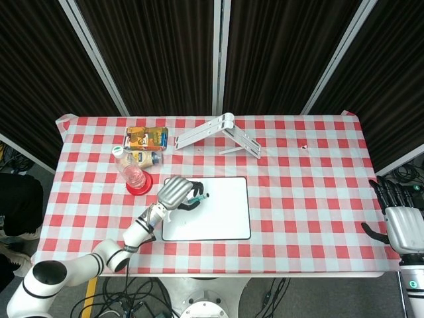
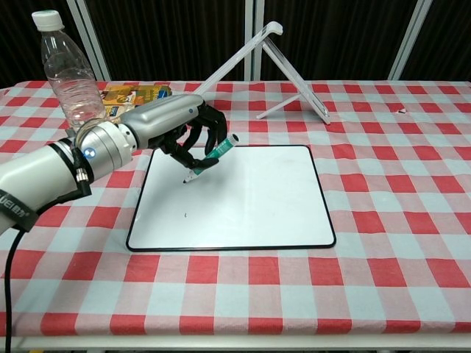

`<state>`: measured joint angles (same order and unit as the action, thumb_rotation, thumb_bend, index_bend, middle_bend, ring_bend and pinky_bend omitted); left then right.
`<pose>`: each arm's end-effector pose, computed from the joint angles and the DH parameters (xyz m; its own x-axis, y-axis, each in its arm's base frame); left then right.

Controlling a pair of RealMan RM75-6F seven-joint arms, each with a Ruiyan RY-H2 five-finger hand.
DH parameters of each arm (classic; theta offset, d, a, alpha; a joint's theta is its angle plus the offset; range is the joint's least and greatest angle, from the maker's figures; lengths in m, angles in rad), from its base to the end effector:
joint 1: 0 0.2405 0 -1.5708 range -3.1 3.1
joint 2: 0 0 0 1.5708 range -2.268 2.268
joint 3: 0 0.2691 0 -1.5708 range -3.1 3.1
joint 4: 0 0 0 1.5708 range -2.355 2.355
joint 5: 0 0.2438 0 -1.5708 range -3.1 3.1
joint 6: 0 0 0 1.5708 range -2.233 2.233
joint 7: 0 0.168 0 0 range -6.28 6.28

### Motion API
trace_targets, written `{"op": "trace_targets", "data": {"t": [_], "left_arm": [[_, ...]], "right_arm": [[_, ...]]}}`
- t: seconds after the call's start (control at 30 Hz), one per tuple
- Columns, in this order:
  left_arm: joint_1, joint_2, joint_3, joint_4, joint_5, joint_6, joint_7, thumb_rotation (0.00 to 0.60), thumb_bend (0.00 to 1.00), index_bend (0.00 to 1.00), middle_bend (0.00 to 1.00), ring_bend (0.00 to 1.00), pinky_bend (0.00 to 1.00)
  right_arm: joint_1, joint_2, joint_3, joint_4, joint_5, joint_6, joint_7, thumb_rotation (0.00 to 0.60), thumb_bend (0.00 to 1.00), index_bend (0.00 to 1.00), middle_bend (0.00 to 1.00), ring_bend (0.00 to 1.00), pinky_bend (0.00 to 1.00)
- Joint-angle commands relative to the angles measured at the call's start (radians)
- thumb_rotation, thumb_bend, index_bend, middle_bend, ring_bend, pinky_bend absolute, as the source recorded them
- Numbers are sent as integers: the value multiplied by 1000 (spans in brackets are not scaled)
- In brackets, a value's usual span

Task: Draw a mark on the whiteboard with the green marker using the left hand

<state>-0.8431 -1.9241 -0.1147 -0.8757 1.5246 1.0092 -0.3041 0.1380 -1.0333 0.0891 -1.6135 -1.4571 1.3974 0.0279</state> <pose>-0.1236 0.3942 -0.1476 0.2617 0.3013 0.9169 0.8292 -0.5564 -0.0538 -0.3398 -0.2371 0.1606 0.4385 -0.0200 0.8985 -0.8987 -0.0122 0.4384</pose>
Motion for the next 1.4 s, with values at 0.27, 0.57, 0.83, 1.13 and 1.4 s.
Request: {"op": "trace_targets", "data": {"t": [0.27,0.57,0.83,1.13,1.4], "left_arm": [[47,121,68,-182,-19,-59,46,600,417,543,580,683,930],[86,183,52,-347,-38,-7,105,600,416,541,579,679,930],[39,118,0,-264,-64,-46,129,600,417,542,579,679,930],[38,86,1,-196,-81,-65,108,600,417,541,579,678,930],[40,60,6,-161,-84,-72,92,600,417,541,579,677,929]], "right_arm": [[4,-7,-8,3,-16,-3,5,600,101,0,0,0,0],[-9,-5,-6,12,-7,17,15,600,101,0,0,0,0],[-7,-2,-5,11,3,7,13,600,101,0,0,0,0],[-1,-3,-3,13,9,-6,10,600,101,0,0,0,0],[-3,0,-4,11,12,-6,9,600,101,0,0,0,0]]}}
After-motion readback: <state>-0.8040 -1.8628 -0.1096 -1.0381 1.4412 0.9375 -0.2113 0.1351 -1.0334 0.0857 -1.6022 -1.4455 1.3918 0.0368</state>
